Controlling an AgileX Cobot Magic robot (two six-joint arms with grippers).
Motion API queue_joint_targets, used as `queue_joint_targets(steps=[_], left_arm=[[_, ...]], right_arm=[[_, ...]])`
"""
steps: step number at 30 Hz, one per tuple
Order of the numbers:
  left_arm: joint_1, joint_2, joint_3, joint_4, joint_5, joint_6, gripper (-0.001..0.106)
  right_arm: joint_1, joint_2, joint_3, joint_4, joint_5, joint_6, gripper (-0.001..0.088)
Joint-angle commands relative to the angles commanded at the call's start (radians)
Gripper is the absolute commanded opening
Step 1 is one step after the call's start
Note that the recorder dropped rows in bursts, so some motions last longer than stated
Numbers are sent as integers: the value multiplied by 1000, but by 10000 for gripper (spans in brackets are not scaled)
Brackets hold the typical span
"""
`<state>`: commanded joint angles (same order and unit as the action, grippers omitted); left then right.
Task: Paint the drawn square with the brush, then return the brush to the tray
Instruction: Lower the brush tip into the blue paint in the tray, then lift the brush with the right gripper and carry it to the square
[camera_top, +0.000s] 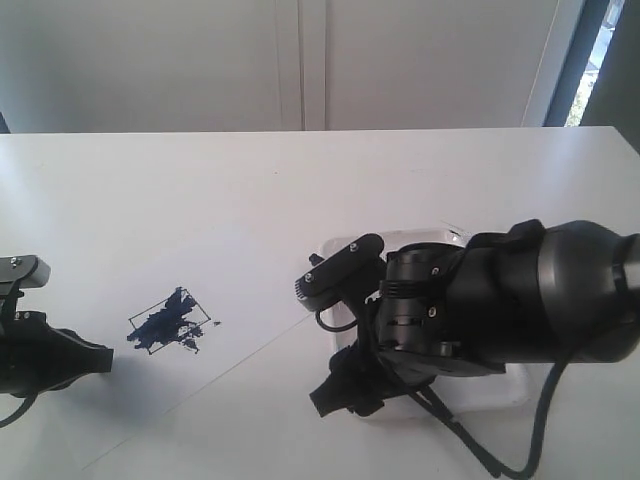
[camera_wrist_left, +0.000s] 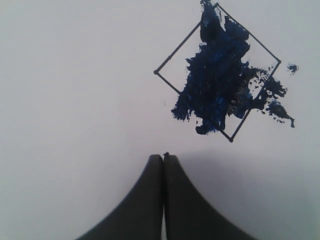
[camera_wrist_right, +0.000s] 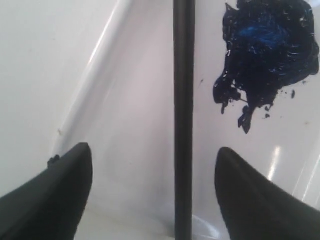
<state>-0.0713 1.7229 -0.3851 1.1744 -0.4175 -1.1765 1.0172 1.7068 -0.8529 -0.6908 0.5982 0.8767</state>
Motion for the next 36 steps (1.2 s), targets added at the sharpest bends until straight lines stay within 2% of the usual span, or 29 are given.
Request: queue_joint_targets(steps=[6,17,19,22,26,27,31,33,35,36], left_arm=[[0,0,4,0,0,0,5],[0,0,4,0,0,4,5],[0,0,4,0,0,4,5],[0,0,4,0,0,4,5],[0,0,4,0,-3,4,5],[0,0,4,0,-4,4,5],[0,0,4,0,-8,6,5],[0,0,4,0,-8,6,5],[0,0,4,0,-8,9,5],[0,0,4,0,-14,9,5]], right_arm=[[-2,2,32,-54,-12,47,595],[-2,70,55,-159,-28,178,418],[-2,80,55,-159,-30,192,370],[-2,88,59,-155,-40,211,249],[-2,87,70,-156,-50,226,18],[-2,87,72,-156,-50,228,0],[-2,76,72,-158,-56,228,0],[0,28,65,-158,-83,228,0],[0,-32,35,-163,-111,191,0],[0,-66,-7,-146,-94,106,0]])
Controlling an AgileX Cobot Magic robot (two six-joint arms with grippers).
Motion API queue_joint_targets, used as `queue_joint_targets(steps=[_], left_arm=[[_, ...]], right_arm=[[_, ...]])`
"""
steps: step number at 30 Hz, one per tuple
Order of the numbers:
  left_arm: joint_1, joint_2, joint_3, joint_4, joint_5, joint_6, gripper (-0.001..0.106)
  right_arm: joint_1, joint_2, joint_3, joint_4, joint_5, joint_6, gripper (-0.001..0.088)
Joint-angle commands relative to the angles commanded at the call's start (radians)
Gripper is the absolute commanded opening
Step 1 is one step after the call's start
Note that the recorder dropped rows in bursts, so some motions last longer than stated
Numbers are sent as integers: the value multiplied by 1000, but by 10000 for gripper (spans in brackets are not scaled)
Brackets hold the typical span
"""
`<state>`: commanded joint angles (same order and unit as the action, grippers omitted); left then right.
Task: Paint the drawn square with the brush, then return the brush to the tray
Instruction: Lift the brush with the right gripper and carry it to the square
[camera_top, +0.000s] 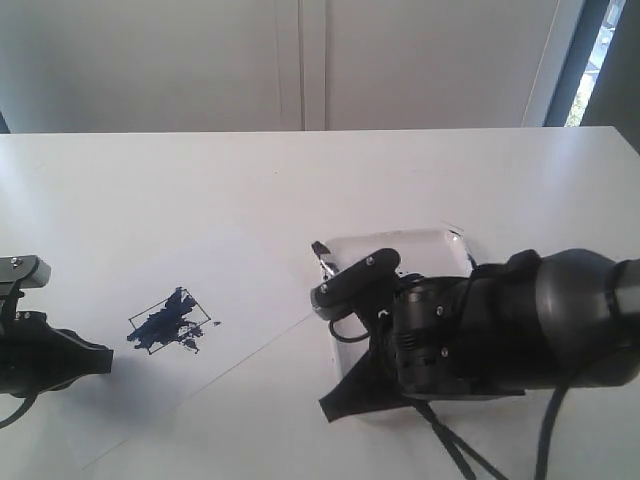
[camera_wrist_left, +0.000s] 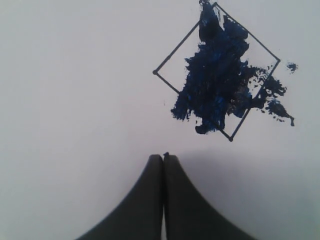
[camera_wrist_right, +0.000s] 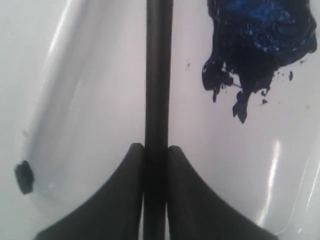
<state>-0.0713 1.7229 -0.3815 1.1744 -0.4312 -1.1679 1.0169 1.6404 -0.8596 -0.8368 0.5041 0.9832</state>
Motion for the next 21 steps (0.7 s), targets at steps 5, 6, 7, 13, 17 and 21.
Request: queue_joint_targets(steps=[5,6,7,13,17,21], left_arm=[[0,0,0,-13,-46,23,5],[0,0,0,-13,-48,26,5],[0,0,0,-13,-48,26,5],[0,0,0,-14,-48,32,5],[0,0,0,-14,-48,42,5],[0,0,0,-14,-57,44,5]], right_arm=[[0,34,-241,262,240,-483,0],[0,52,-286,305,278,-541,0],[0,69,-334,349,312,-589,0],[0,197,-498,609,445,-859,0],[0,267,-534,667,479,-901,0],[19,315,-546,673,493,-916,0]])
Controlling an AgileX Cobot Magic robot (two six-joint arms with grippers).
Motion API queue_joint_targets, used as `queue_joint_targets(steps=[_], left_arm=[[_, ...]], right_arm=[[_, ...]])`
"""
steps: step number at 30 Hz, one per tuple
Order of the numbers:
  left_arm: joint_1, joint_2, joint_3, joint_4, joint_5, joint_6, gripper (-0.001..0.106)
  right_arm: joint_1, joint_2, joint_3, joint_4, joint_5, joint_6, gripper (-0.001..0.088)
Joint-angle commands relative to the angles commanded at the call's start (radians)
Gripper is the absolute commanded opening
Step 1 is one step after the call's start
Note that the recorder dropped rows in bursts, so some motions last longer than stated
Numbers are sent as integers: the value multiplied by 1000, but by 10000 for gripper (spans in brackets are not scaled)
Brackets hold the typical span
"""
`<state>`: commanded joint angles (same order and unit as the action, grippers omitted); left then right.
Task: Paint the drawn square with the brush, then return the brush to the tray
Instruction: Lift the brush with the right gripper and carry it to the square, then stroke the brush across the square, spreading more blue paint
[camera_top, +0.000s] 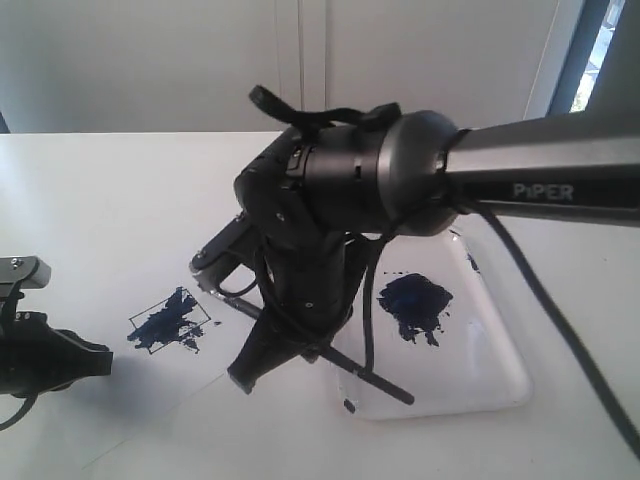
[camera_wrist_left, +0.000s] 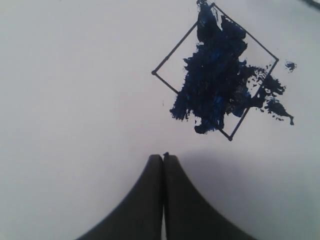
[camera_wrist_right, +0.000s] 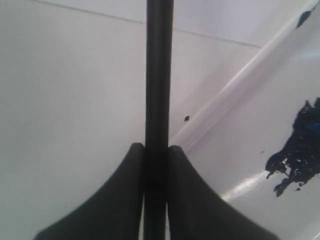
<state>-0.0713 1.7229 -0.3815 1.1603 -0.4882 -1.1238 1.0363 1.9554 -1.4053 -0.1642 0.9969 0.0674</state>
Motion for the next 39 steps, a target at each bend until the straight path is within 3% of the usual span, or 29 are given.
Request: queue_joint_targets(steps=[12,16,18,21,23,31,39], left_arm=[[0,0,0,0,-19,4,5],[0,0,0,0,-28,8,5],[0,0,0,0,-33,16,5],[0,0,0,0,-33,18,5],[0,0,0,0,-33,18,5],[0,0,0,0,-45,25,5],[0,0,0,0,-65,25,5]], right_arm=[[77,143,-115,-11,95,-13,0],[127,178,-185,-11,98,-14,0],[129,178,-209,-46,116,-8,0],[114,179,-215,-224,224,70,0],[107,179,-215,-249,224,70,0],[109,179,-215,-38,224,-22,0],[109,179,-222,12,200,-33,0]])
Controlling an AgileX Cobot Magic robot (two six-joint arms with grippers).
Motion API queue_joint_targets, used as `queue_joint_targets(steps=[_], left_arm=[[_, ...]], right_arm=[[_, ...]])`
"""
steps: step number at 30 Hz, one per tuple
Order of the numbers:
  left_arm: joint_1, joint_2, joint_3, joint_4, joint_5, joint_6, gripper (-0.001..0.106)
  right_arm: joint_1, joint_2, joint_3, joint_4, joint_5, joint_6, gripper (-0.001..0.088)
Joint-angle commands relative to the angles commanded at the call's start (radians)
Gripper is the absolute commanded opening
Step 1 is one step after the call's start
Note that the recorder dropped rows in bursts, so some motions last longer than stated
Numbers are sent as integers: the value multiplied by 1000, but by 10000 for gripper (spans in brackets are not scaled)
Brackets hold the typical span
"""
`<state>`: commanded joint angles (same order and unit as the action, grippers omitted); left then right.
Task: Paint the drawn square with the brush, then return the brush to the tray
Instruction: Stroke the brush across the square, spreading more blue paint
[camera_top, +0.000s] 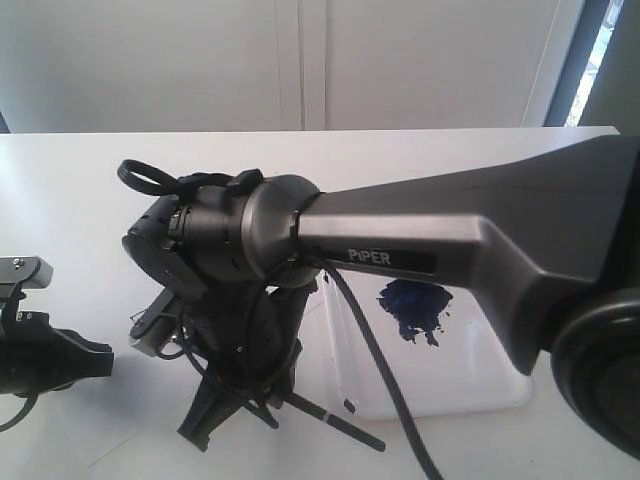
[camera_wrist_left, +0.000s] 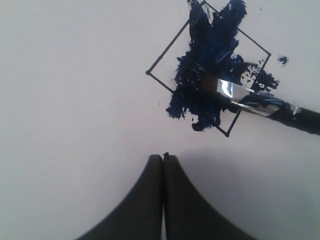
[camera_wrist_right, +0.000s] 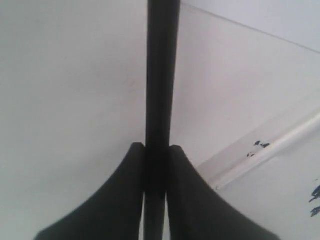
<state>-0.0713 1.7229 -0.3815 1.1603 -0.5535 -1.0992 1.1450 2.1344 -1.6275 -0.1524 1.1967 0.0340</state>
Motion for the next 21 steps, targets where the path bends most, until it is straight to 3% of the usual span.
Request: queue_joint_targets(steps=[7,21], left_arm=[[0,0,0,0,-2,4,5],[0,0,0,5,-2,4,5]], right_arm=[[0,4,-34,-167,24,19,0],[0,84,-41,-220,24,30,0]])
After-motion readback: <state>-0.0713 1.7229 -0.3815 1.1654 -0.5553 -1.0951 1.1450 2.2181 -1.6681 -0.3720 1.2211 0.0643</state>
